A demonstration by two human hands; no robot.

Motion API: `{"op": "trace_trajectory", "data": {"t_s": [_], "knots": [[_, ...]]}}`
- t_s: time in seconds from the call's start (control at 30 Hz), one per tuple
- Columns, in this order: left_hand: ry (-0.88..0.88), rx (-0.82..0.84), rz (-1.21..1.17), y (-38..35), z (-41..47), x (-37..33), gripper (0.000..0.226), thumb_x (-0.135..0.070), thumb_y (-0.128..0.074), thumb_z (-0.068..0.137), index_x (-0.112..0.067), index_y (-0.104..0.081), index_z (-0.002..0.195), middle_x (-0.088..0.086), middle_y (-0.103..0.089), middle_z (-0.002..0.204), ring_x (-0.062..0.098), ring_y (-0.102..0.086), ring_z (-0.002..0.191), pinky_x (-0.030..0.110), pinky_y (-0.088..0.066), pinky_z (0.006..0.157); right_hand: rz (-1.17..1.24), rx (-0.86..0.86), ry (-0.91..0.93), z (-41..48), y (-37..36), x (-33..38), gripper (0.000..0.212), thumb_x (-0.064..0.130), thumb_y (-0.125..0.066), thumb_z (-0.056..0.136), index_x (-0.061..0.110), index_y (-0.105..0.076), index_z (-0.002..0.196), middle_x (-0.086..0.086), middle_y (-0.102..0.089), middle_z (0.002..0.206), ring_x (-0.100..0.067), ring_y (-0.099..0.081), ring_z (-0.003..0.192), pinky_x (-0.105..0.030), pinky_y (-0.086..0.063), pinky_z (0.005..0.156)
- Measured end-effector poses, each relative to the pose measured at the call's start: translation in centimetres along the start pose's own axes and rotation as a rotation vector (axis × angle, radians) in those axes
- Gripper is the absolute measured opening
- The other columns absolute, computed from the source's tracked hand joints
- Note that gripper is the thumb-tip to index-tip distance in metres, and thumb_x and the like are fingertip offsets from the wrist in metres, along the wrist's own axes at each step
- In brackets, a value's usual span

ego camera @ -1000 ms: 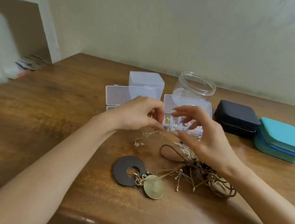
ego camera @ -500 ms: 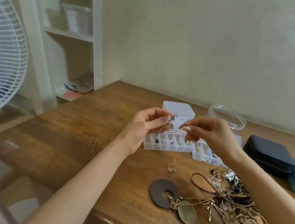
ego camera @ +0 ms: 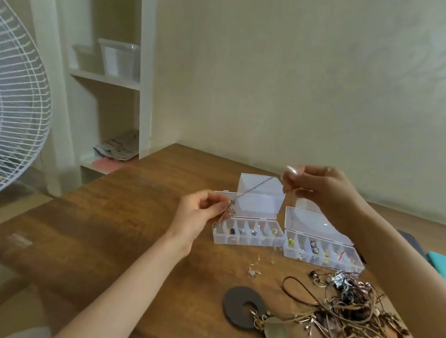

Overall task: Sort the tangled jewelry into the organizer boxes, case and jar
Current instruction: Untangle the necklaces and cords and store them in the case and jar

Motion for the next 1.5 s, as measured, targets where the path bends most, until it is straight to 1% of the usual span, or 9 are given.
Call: {"op": "trace_trajectory", "data": {"t_s": [0.1,0.3,0.63,0.8,1.07,1.13,1.27,1.4,1.5], "knots": [[-0.006,0.041,0.114,-1.0,-0.4,0.4,0.007,-0.009,-0.064,0.086,-0.014,-0.068,0.09,-0.001,-0.07,0.084,0.004,-0.065,0.074,0.013,-0.05,0.065,0.09,-0.009,0.005,0.3,-0.2,1.4,0.012,0.018,-0.062,0.083,0.008,-0.069,0.081,-0.002,-0.071,0.075,-0.009,-0.063,0.07,-0.022,-0.044,0.067],[-0.121,0.212,0.259,-3.2,-1.0,0.1,0.008,-0.006,-0.065,0.084,-0.013,-0.064,0.085,-0.003,-0.067,0.081,0.002,-0.063,0.075,0.008,-0.048,0.069,0.17,-0.031,0.014,0.4,-0.1,3.3,0.024,0.031,-0.07,0.065,0.01,-0.072,0.076,-0.008,-0.072,0.097,-0.008,-0.041,0.064,-0.017,-0.039,0.054],[-0.17,0.31,0.37,-5.6,-0.8,0.7,0.014,-0.01,-0.069,0.082,-0.022,-0.063,0.078,-0.007,-0.068,0.077,0.0,-0.065,0.073,0.008,-0.048,0.07,0.276,0.021,0.02,-1.1,2.0,4.2,0.023,0.027,-0.065,0.073,0.005,-0.067,0.081,-0.008,-0.073,0.087,-0.007,-0.048,0.056,-0.015,-0.044,0.049],[-0.236,0.423,0.487,-8.6,-0.8,0.6,0.016,-0.013,-0.069,0.083,-0.024,-0.061,0.076,-0.011,-0.064,0.077,-0.003,-0.06,0.072,0.005,-0.045,0.067,0.324,-0.009,0.065,-2.3,4.7,5.6,0.019,0.025,-0.064,0.074,0.012,-0.074,0.065,-0.01,-0.073,0.083,-0.006,-0.049,0.051,-0.014,-0.042,0.046],[-0.349,0.852,0.647,-17.0,-1.6,-0.3,0.005,-0.009,-0.066,0.085,-0.013,-0.067,0.088,-0.004,-0.066,0.085,-0.003,-0.06,0.077,0.013,-0.049,0.073,0.297,-0.16,0.079,-5.7,10.9,6.6,0.018,0.022,-0.059,0.081,0.008,-0.067,0.073,-0.001,-0.063,0.06,-0.007,-0.047,0.05,-0.013,-0.042,0.047],[-0.356,1.03,0.773,-20.9,-1.5,-0.7,0.016,-0.001,-0.059,0.088,-0.007,-0.067,0.1,-0.001,-0.067,0.094,0.003,-0.063,0.084,0.013,-0.051,0.078,0.23,-0.225,0.086,-7.7,13.6,6.4,0.018,0.026,-0.061,0.075,0.008,-0.065,0.076,0.001,-0.059,0.057,-0.008,-0.046,0.05,-0.014,-0.041,0.047],[-0.542,0.875,0.884,-28.9,0.1,-1.4,0.032,-0.013,-0.065,0.087,-0.012,-0.059,0.118,0.005,-0.066,0.112,0.016,-0.061,0.104,0.034,-0.049,0.092,0.145,-0.318,0.09,-10.5,17.8,5.4,0.017,0.029,-0.064,0.072,0.014,-0.071,0.067,0.001,-0.059,0.058,-0.01,-0.046,0.052,-0.016,-0.04,0.049],[-0.647,0.945,1.285,-37.0,0.0,0.5,0.104,-0.058,-0.071,0.071,-0.013,-0.018,0.148,0.01,-0.027,0.151,0.028,-0.021,0.139,0.044,-0.016,0.114,0.138,-0.39,0.069,-12.8,21.3,4.3,0.018,0.031,-0.065,0.073,0.013,-0.07,0.07,0.001,-0.057,0.059,-0.009,-0.047,0.05,-0.016,-0.04,0.05],[-0.64,1.041,1.477,-40.6,0.3,2.2,0.121,-0.067,-0.069,0.067,-0.011,-0.002,0.15,0.014,-0.008,0.157,0.031,0.001,0.145,0.051,0.008,0.114,0.139,-0.424,0.06,-14.3,23.5,3.6,0.021,0.031,-0.063,0.075,0.01,-0.066,0.076,-0.001,-0.057,0.062,-0.009,-0.048,0.05,-0.016,-0.04,0.049]]}}
Point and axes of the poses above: each hand's wrist, its own z-axis towards the middle knuckle, its own y-axis out of the back of the hand, x = y × z, the point moved 2 cm from there along z, towards the middle knuckle
